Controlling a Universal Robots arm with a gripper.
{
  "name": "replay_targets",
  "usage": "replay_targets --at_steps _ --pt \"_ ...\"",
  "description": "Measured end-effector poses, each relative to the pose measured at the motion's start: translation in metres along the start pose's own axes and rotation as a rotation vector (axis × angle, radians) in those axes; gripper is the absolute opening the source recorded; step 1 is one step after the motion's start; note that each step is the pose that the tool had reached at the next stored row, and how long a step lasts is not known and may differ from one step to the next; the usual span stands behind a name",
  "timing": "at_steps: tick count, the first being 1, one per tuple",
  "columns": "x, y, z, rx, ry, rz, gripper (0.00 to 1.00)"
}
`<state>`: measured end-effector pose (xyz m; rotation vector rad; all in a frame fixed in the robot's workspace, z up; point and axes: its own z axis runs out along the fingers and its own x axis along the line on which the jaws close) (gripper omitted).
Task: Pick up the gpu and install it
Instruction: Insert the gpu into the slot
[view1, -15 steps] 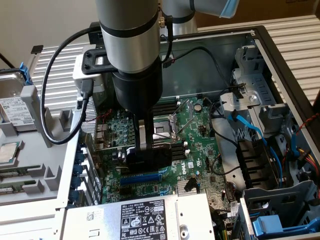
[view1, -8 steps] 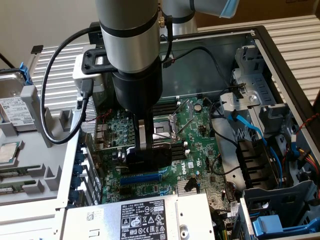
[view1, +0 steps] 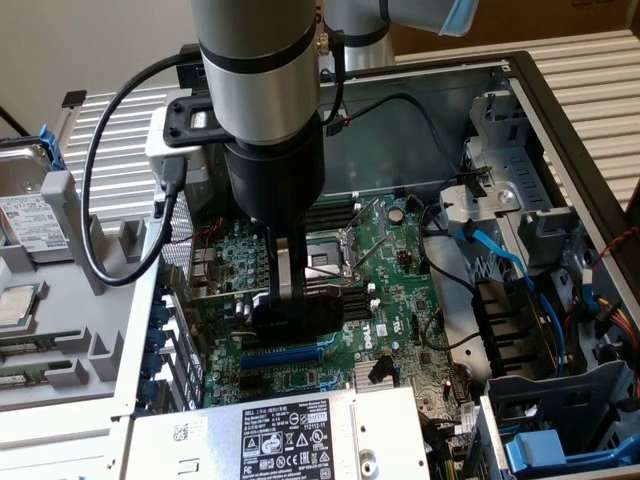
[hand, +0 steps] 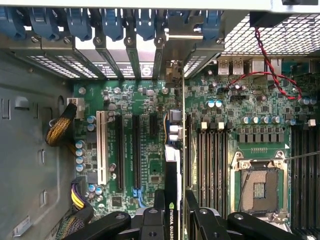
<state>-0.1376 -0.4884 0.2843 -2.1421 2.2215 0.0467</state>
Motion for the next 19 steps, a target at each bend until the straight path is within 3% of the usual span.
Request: replay_targets --at_steps 19 --pt "-0.0002 0.0007 0.0036 -0.0026 0.0004 0.017 0.26"
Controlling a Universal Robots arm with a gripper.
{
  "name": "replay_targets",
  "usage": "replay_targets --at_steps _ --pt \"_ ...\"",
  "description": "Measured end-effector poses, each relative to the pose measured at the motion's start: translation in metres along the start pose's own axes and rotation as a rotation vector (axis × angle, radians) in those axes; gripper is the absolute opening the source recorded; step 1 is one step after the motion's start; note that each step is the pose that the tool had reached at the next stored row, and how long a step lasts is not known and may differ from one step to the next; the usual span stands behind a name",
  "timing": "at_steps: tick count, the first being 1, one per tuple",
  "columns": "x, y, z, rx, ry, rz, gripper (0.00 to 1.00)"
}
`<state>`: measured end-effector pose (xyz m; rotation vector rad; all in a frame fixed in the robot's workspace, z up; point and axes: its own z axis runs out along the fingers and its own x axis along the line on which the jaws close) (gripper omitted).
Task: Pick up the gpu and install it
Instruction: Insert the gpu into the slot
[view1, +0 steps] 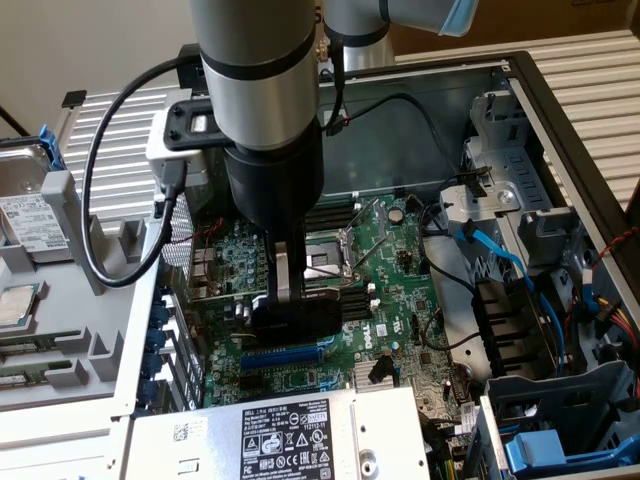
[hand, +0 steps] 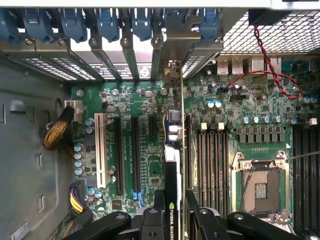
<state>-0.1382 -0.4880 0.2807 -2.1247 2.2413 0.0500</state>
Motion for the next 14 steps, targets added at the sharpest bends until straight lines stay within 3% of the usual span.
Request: replay_targets --at_steps 14 --pt "-0.0011 0.0002 0.0032 -0.0004 0.0 0.006 0.26"
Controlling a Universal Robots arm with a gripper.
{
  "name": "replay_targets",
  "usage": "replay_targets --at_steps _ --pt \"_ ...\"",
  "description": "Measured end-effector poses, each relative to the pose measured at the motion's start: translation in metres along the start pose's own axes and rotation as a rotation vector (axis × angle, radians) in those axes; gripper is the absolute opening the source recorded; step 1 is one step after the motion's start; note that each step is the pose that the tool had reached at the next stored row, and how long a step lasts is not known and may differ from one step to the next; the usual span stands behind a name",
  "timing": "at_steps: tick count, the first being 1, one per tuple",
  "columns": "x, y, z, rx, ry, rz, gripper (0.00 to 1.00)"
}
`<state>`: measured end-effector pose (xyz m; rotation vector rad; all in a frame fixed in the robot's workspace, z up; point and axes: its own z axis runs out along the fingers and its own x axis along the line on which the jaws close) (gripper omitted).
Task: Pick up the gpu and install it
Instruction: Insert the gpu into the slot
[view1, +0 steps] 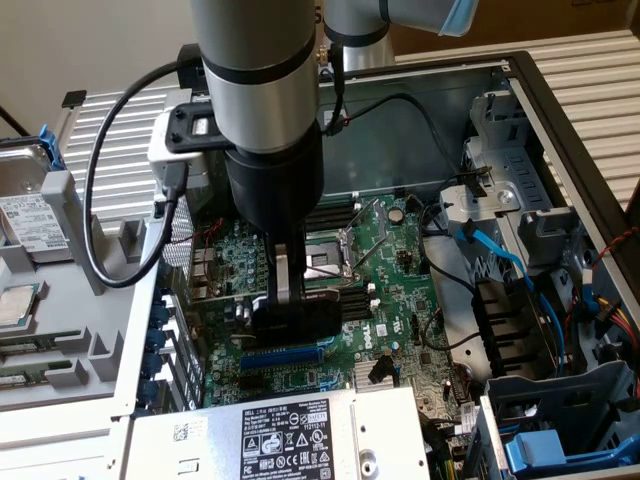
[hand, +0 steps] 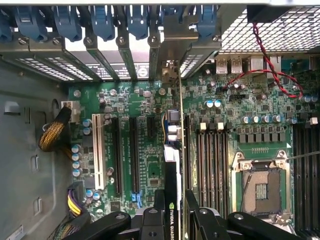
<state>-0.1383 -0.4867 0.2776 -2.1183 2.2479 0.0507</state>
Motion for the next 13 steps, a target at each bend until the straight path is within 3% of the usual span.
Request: replay_targets --at_steps 13 --pt "-0.0003 0.001 0.0028 -0.0013 0.0002 0.0 0.26"
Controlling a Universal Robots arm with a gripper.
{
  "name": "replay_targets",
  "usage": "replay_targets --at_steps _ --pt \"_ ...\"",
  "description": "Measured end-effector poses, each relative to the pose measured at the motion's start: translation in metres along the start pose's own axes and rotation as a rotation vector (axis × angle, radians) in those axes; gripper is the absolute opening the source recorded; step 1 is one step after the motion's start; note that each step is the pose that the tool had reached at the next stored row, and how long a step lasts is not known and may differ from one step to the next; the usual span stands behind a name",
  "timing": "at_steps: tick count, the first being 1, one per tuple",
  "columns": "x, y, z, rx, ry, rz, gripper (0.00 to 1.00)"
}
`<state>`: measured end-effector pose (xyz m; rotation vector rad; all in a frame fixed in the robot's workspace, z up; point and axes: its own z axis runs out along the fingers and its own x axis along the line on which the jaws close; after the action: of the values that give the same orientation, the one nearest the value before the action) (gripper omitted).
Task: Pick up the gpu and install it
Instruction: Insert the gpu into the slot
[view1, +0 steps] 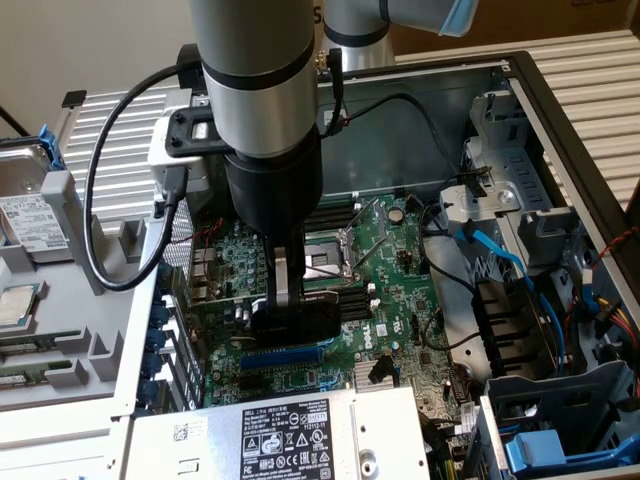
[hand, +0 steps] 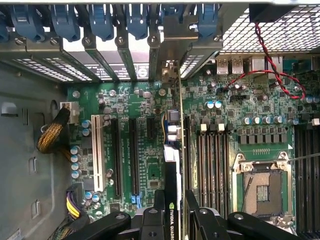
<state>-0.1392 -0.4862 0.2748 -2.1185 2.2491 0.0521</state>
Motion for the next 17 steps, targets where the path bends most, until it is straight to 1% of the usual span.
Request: replay_targets --at_steps 7,11,17 --pt "-0.001 0.0003 0.001 -0.0029 0.0004 0.0 0.26" --pt "-0.0009 0.0005 0.0013 -0.003 0.0001 0.001 0.26" --pt "0.0017 0.0004 0.0012 -0.0049 0.0003 0.002 0.26"
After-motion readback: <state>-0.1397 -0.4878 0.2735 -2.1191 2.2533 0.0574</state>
